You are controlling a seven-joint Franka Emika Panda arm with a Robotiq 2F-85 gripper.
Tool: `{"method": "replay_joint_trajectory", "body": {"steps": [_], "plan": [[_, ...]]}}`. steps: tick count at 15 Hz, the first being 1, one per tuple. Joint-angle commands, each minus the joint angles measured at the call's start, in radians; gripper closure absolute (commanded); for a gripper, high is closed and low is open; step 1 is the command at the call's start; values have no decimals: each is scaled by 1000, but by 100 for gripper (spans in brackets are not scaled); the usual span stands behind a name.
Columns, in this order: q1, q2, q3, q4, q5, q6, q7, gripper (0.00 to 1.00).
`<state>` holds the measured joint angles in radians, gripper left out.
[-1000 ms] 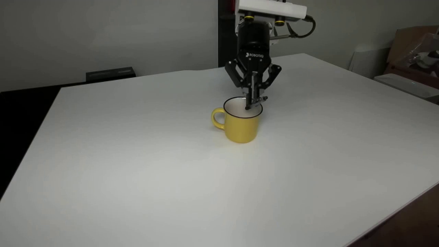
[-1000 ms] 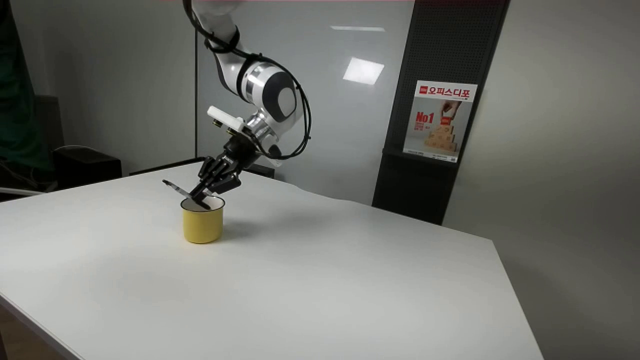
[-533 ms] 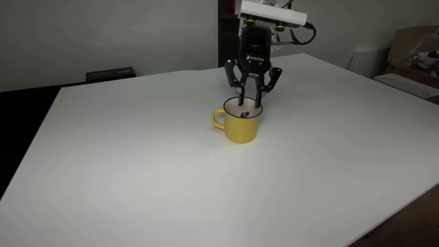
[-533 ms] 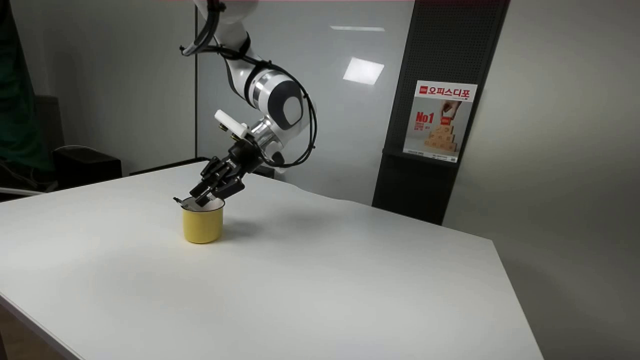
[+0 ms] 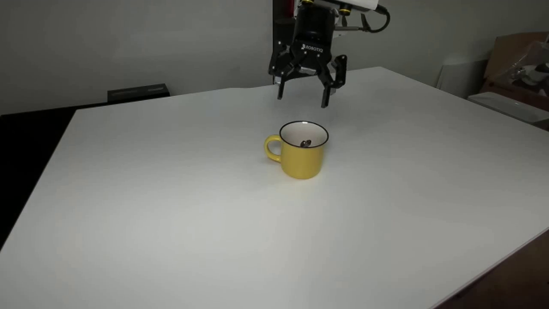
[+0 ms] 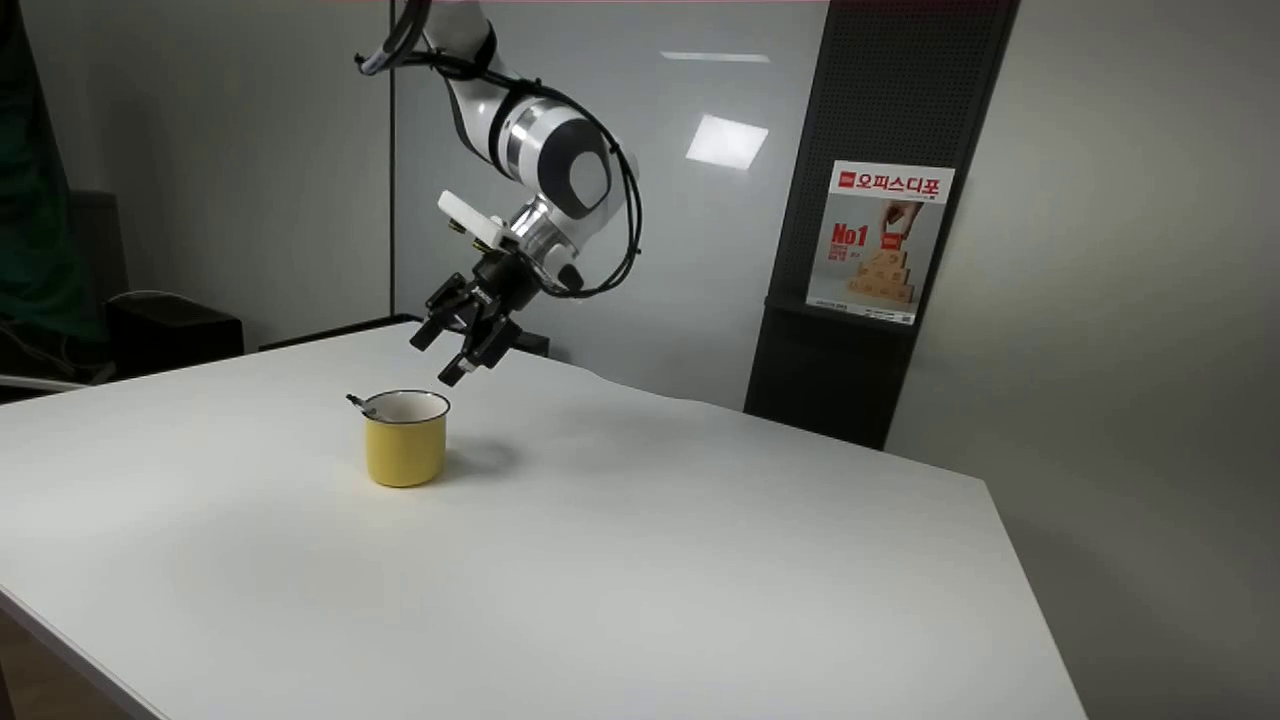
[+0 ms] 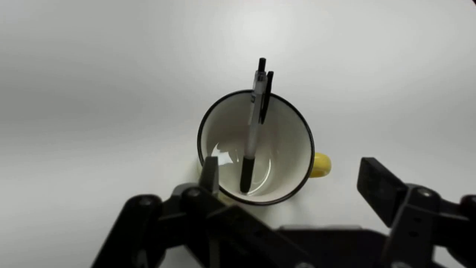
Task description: Get the pen from the table and put it inside the cup
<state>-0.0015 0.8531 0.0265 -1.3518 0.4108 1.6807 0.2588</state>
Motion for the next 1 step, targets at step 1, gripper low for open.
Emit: {"method": "replay_joint_trajectory", "body": {"steps": [1], "plan": [[48, -148, -32, -90, -95, 101, 17, 0]]}}
